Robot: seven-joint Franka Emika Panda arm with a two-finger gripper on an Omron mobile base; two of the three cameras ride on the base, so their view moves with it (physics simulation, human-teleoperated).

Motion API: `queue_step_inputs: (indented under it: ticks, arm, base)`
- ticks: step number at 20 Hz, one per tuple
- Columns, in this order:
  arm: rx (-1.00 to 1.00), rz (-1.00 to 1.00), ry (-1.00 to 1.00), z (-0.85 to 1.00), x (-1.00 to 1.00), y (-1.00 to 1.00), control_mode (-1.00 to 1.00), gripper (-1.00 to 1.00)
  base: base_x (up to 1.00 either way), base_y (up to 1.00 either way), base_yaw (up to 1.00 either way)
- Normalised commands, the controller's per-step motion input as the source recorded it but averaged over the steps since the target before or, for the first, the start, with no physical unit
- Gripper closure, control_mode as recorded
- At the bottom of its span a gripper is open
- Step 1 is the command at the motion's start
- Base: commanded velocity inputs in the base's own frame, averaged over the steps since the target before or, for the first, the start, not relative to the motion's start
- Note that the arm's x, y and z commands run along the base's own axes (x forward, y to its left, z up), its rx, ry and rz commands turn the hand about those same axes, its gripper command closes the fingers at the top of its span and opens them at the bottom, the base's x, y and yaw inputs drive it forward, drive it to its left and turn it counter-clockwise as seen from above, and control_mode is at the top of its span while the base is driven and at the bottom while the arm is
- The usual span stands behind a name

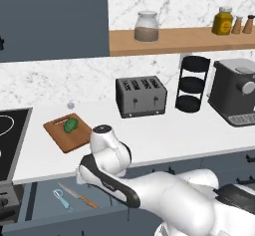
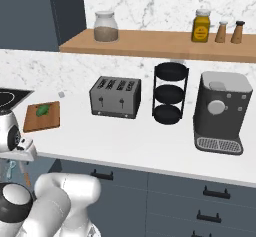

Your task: Place the appropriate cutting tool for cutting the broccoli skin on the cutting board.

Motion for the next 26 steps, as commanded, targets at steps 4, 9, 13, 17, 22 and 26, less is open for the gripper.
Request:
queue_step_inputs:
  ticks: [4, 9, 13, 17, 22, 26]
  arm:
    - [-0.07, -0.25, 0.03, -0.59, 0.02, 0.29, -1.00, -1.00]
    - [-0.11, -0.16, 0.14, -0.64, 0.11, 0.27, -1.00, -1.00]
    - [-0.06, -0.05, 0.11, -0.60, 0.13, 0.21, -1.00, -1.00]
    - [-0.06, -0.02, 0.10, -0.48, 0.04, 0.21, -1.00, -1.00]
    - [-0.06, 0.00, 0.09, -0.40, -0.16, 0.09, -1.00, -1.00]
    - [0.00, 0.00, 0.06, -0.28, -0.73, 0.01, -1.00, -1.00]
  base:
    - [0.00, 0.00, 0.00]
    - [0.00, 0.00, 0.00]
    - [0.00, 0.00, 0.00]
    - [0.00, 0.00, 0.00]
    - [0.00, 0.00, 0.00]
    - [0.00, 0.00, 0.00]
